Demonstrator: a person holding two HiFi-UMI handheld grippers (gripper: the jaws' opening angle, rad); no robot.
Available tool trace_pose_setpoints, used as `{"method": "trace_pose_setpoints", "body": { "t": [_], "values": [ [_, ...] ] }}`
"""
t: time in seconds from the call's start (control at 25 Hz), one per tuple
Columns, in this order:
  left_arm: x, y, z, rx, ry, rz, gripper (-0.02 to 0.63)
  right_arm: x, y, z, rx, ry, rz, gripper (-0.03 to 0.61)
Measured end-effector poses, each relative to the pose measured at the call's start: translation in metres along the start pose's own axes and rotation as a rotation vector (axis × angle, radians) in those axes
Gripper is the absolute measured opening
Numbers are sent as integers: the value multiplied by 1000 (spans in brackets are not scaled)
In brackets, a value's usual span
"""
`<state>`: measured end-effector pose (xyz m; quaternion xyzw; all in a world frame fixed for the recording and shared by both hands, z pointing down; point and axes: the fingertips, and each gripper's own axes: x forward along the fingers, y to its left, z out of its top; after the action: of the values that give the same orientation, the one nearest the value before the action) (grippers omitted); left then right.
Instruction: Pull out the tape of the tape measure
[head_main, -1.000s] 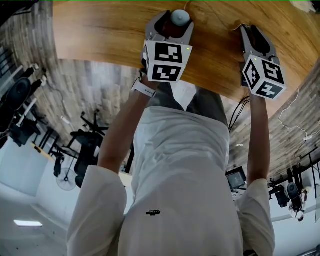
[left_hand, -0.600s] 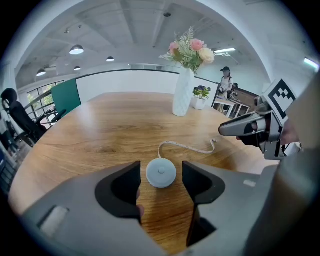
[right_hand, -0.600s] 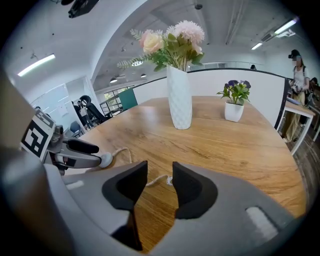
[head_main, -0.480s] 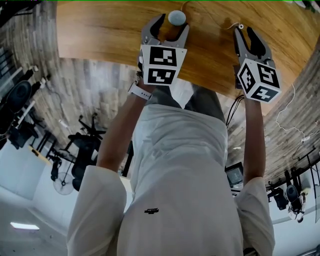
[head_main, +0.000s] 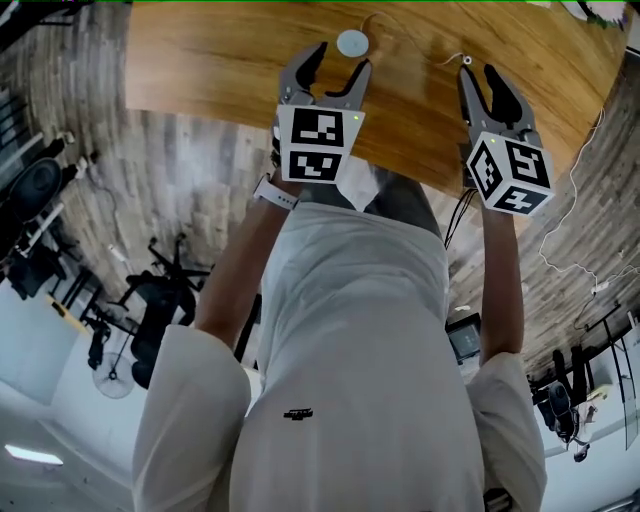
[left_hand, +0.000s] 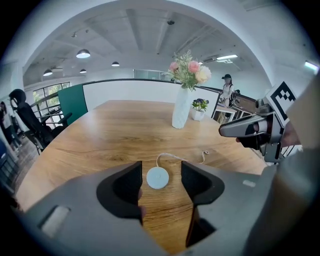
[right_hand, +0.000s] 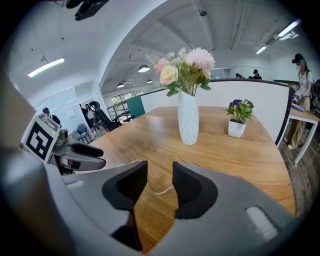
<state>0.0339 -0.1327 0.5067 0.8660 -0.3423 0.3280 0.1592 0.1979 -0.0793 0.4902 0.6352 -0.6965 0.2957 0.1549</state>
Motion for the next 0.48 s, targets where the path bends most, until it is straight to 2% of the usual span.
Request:
{"method": "trace_pose_setpoints", "body": {
  "t": [0.48],
  "values": [
    [-51, 0, 17, -31, -69, 31, 258, -41, 13, 40, -30, -76, 17, 160]
  ]
}}
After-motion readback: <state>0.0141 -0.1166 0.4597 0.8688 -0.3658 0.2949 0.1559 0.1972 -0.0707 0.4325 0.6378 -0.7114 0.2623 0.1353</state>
